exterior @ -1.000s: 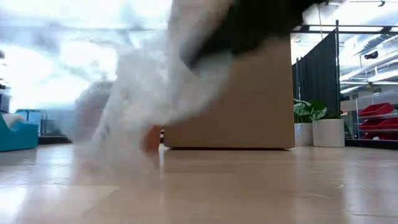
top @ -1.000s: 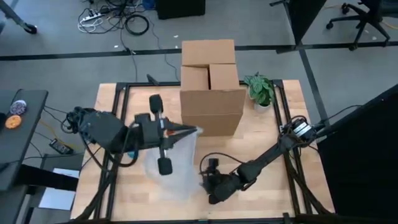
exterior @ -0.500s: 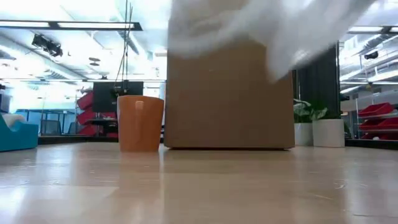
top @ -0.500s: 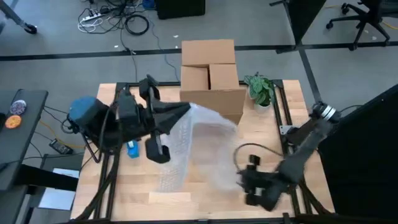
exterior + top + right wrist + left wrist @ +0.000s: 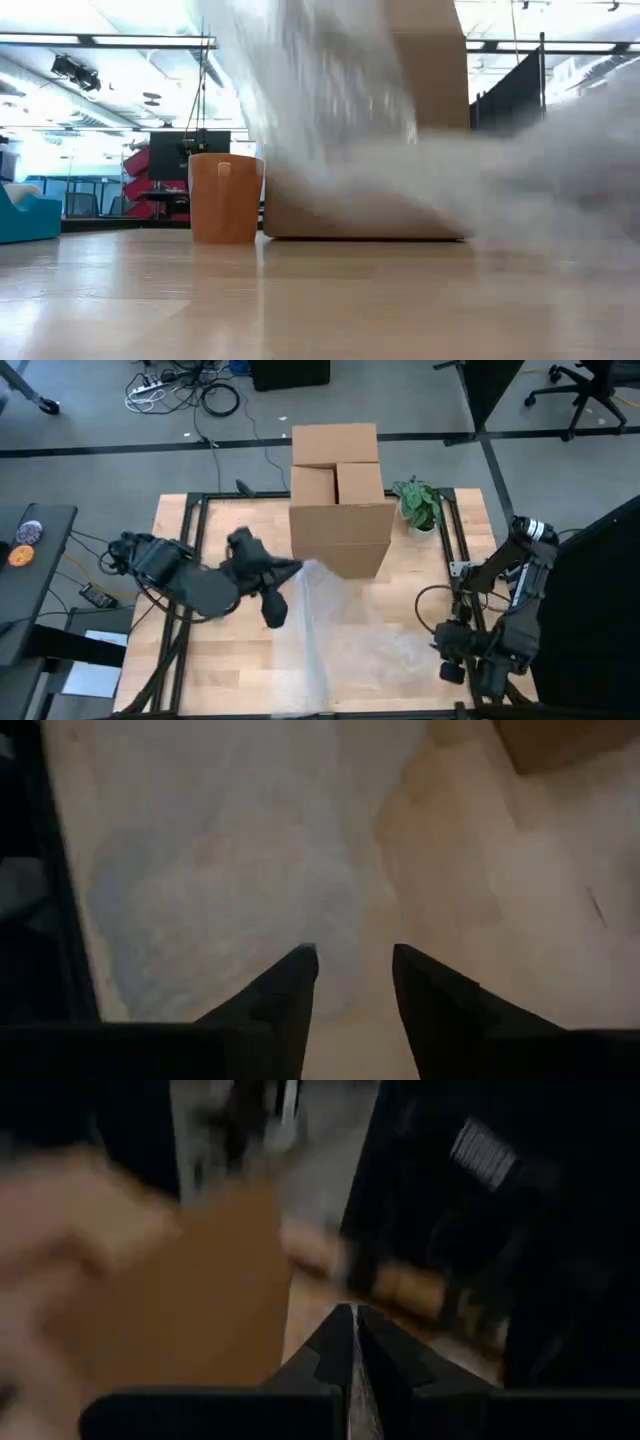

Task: Wrap mug
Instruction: Wrap the orange mug using the transparent bubble wrap

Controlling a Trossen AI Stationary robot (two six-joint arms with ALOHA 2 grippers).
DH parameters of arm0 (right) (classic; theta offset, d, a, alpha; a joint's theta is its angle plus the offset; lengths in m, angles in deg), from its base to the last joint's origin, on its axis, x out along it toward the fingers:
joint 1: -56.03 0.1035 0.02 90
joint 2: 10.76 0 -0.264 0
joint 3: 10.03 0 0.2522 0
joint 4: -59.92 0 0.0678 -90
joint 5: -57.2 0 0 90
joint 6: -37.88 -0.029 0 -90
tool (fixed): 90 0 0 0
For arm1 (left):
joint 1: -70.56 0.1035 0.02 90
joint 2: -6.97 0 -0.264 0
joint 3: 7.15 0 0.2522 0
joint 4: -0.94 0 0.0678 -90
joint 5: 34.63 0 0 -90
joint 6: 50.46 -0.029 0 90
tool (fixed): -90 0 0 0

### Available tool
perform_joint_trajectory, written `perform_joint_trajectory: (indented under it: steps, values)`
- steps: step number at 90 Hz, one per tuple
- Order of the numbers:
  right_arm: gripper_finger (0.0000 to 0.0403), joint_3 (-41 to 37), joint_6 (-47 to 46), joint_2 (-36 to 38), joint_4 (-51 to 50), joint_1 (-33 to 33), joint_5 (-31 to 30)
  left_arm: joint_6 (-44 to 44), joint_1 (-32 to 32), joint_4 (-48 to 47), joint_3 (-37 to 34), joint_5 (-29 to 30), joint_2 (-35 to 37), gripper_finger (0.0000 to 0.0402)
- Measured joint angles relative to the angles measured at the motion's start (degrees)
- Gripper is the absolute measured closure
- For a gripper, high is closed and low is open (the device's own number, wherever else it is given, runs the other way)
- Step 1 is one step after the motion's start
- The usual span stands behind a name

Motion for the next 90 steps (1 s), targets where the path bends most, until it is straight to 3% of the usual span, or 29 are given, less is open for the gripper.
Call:
perform_joint_trajectory:
  steps: [11, 25, 48, 61, 72, 85, 90]
  values:
    - [0.0287, -2.81, -0.07, -3.8, 5.4, -0.8, 0.73, 9.47, -0.99, -14.72, -3.65, -8.14, -0.15, 0.0401]
    - [0.0282, -4.03, -0.91, -8.84, 6.51, -2.64, 6.04, 3.15, -4.37, -12.96, -12.99, -20.56, 1.27, 0.0401]
    - [0.0252, -3.99, -0.96, -11.08, 5.79, -4.31, 20.91, 9.59, -7.59, -14.38, -31.09, -35.69, 1.6, 0.0402]
    - [0.0236, -1.25, -1.42, -9.3, 4.11, -4.35, 22.12, 12.09, -7.48, -14.22, -40.5, -45.9, 1.61, 0.0398]
    - [0.023, 1.06, -1.08, -8.8, 4.26, -4.37, 15.65, 12.02, -7.57, -14.33, -47.33, -52.77, 1.62, 0.0387]
    - [0.0229, -0.31, 4.05, -9.35, 12.67, -4.96, -5.75, 12.01, -7.84, -14.18, -55.16, -61.05, 1.62, 0.0366]
    - [0.0229, -1.82, 7.58, -10.36, 18.14, -6.12, -10.86, 12.04, -8.13, -14.26, -58.26, -63.28, 1.64, 0.0354]
